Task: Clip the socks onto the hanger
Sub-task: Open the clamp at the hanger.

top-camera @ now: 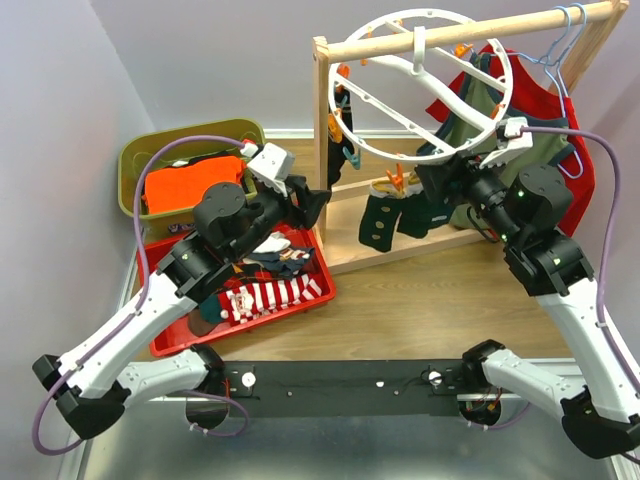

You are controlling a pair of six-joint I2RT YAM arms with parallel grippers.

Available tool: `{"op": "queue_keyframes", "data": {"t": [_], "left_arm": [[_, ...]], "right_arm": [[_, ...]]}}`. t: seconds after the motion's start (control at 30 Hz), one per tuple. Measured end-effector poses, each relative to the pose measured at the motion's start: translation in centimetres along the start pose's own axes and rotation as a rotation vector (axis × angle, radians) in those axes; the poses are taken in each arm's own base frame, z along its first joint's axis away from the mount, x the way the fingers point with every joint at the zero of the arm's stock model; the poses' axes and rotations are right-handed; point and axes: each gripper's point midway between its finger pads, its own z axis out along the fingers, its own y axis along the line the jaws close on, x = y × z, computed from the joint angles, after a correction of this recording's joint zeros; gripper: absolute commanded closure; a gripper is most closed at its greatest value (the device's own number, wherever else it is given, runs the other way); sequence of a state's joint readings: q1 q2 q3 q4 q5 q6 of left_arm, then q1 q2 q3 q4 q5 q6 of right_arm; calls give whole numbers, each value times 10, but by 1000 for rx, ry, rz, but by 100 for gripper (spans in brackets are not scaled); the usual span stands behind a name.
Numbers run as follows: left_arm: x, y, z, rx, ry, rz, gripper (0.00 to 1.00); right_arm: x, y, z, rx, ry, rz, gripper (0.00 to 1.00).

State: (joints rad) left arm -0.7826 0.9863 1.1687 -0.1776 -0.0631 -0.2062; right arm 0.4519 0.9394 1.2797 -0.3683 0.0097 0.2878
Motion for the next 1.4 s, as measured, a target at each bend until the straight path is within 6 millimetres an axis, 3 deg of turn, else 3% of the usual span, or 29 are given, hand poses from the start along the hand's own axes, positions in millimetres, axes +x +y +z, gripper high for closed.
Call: {"op": "queue_keyframes", "data": {"t": [0.33, 0.53, 0.67, 0.93, 1.13, 1.4], "left_arm": [[-2, -4, 30, 35, -59, 67, 34], [11, -14, 46, 110, -95, 110, 33], [21, -15, 55, 134, -140, 139, 33], [27, -16, 71, 147, -258, 162, 32], [34, -34, 93, 193, -315, 167, 33], [33, -39, 122, 196, -360, 183, 34]], "right_arm": [[0, -53, 13, 296, -27, -8, 28], [-16, -67, 15, 390, -64, -44, 28], [-30, -68, 11, 403, -99, -57, 29], [-36, -63, 4, 378, -116, -64, 29], [-46, -55, -7, 334, -142, -71, 28], [-52, -38, -24, 238, -170, -88, 28]]}}
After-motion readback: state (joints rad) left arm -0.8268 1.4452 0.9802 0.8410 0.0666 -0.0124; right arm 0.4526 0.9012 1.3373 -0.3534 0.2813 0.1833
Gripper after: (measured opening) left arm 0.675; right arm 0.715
